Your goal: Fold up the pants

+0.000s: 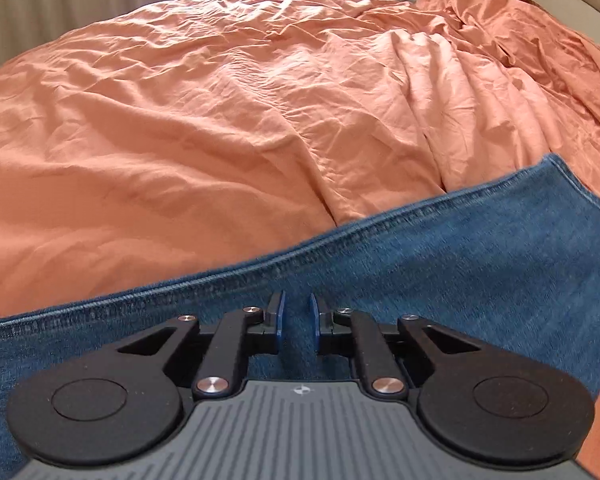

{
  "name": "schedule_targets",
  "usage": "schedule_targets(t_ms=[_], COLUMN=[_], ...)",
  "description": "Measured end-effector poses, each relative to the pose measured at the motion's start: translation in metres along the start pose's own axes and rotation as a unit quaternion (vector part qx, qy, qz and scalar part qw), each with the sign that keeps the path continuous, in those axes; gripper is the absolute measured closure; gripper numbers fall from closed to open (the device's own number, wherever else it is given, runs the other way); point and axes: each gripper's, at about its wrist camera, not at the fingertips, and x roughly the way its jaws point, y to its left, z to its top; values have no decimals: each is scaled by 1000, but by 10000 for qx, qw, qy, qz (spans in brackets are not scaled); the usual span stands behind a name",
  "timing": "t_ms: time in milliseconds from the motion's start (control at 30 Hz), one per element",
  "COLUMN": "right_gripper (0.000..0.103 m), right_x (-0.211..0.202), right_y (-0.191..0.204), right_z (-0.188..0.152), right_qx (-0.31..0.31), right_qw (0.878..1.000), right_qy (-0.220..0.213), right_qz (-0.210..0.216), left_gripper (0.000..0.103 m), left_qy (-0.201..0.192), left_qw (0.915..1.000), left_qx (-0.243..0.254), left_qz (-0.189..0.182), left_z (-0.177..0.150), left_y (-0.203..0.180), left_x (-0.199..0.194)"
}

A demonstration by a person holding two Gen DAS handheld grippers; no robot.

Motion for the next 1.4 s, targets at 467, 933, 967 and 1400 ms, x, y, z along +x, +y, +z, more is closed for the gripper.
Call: schedule_targets(t_ms=[467, 933, 967, 1400], right_gripper=[100, 100, 100, 100], right_x=[-10, -17, -11, 112], right_y=[112, 302, 316, 383], right_z=[-11, -96, -107, -304], right_qx=[-1496, -3224, -3333, -4211], right_qw=[9882, 9460, 9423, 8959], right_qy=[-271, -311, -260, 1390], right_qz=[-179, 134, 149, 269], left_gripper=[95, 93, 93, 93], left_qy=[102, -576, -647, -849], left_qw=[9986, 9918, 9913, 9739], left_qx=[20, -756, -838, -2083], left_qz=[-512, -855, -787, -296], left_z=[-104, -132, -131, -159], left_y=[-40, 58, 72, 239], left_x=[-70, -185, -194, -258])
